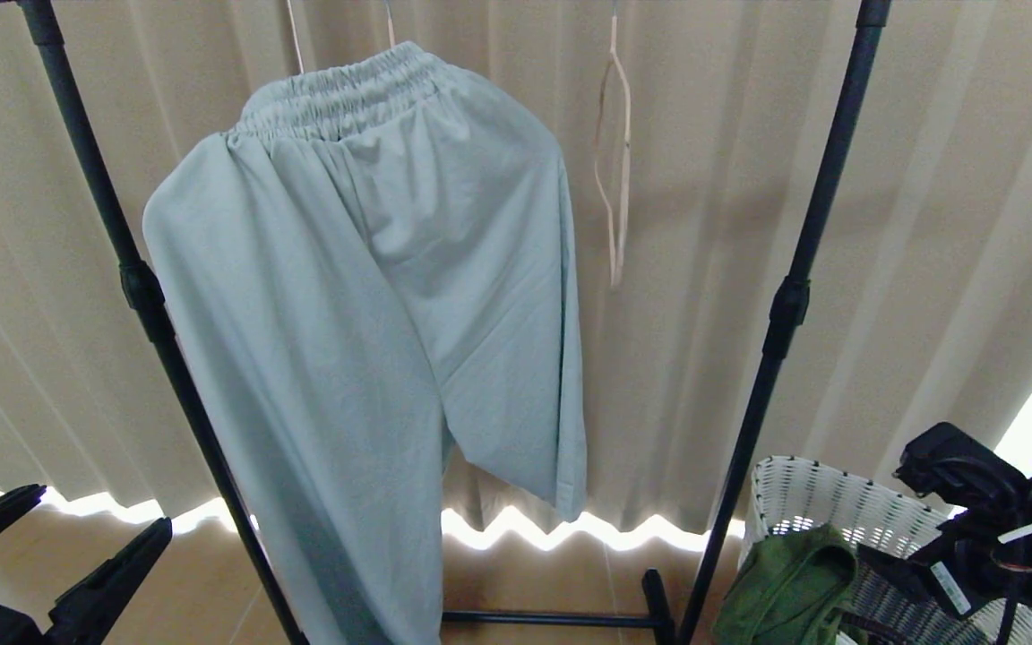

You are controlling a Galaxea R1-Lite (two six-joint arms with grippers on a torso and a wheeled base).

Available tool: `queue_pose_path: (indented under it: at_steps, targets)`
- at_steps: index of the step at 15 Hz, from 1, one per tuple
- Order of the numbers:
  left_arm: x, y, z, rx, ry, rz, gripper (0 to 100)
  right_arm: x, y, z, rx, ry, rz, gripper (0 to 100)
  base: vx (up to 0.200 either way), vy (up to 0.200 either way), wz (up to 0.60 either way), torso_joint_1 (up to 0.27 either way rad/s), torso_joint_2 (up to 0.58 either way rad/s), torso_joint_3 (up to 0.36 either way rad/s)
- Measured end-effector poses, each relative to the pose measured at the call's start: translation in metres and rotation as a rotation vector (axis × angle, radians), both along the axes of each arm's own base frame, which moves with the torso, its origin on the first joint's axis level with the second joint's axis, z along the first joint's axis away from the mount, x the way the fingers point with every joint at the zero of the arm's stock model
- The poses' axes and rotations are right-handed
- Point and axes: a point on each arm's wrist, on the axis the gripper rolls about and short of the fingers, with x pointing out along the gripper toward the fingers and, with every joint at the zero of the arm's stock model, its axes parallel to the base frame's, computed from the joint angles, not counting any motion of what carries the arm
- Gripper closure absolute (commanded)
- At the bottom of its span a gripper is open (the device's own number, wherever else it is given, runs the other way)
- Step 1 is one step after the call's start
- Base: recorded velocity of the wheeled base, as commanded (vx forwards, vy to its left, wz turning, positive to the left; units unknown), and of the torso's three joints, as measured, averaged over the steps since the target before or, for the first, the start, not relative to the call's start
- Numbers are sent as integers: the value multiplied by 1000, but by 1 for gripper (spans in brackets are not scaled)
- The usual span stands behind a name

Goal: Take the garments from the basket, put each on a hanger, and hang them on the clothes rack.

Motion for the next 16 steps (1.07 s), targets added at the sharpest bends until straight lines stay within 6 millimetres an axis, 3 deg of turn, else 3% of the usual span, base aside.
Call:
queue_pose_path:
  at_steps: [5, 11, 12, 16]
  targets:
    - [0, 0, 1, -1, -2, 1, 0, 29, 1, -32, -50, 129, -42, 0, 0, 0, 0, 0, 0, 0]
    - [0, 0, 1, -1, -5, 1, 0, 59, 1, -58, -107, 136, -95, 0, 0, 0, 0, 0, 0, 0]
    - [0, 0, 1, -1, -5, 1, 0, 62, 2, -61, -108, 137, -96, 100, 0, 0, 0, 0, 0, 0]
    - [0, 0, 1, -1, -4, 1, 0, 65, 2, -69, -110, 163, -96, 100, 0, 0, 0, 0, 0, 0]
